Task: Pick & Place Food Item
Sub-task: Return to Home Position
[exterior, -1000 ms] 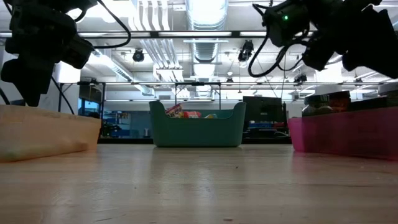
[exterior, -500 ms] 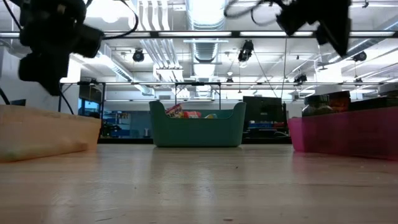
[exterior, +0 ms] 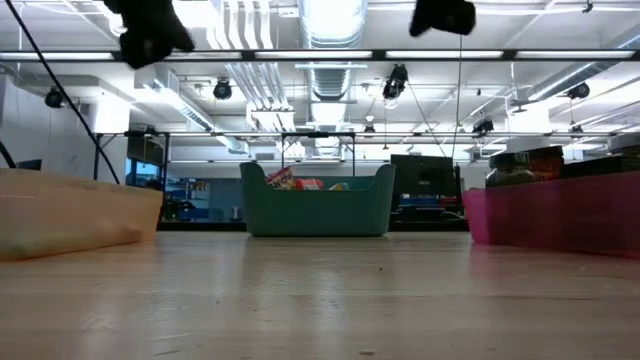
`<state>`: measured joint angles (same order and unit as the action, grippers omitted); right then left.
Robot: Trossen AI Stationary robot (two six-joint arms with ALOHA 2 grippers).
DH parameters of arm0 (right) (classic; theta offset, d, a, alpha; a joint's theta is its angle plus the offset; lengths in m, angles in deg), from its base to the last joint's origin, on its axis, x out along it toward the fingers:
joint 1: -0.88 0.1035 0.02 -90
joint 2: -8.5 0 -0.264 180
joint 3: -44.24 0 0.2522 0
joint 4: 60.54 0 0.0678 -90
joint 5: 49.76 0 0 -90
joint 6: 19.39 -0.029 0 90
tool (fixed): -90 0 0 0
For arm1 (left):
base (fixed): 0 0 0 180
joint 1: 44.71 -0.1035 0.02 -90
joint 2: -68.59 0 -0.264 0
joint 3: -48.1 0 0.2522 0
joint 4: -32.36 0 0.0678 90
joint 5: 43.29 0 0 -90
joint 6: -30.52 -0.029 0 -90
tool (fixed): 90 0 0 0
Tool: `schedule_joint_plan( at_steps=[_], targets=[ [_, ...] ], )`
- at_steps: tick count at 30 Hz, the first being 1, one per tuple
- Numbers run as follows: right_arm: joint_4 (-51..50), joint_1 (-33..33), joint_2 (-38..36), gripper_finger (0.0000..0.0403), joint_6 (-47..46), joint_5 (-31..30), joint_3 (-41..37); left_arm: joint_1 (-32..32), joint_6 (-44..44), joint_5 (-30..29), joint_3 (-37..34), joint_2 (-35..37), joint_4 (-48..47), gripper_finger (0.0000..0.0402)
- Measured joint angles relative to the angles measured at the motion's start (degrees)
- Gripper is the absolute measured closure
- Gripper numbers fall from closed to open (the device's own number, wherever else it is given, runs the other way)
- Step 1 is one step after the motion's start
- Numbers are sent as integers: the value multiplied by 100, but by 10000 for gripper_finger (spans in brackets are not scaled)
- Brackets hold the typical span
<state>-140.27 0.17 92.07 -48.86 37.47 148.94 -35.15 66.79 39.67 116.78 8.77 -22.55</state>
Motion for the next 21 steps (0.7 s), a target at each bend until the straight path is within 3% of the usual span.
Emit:
schedule_joint_plan(
  at_steps=[4,8,15,21],
  targets=[
    [707,-1,-361,382,234,-136,-147,0,-459,-403,156,244,86,391],
    [1181,9,-1000,382,288,-417,-575,0,-486,-796,-203,928,236,391],
    [2666,10,-2623,382,297,-493,-2162,-2,-328,-822,-925,2495,753,391],
    [3795,10,-3870,382,200,-489,-3330,-2,-478,-1110,-1297,3287,925,391]
  ],
)
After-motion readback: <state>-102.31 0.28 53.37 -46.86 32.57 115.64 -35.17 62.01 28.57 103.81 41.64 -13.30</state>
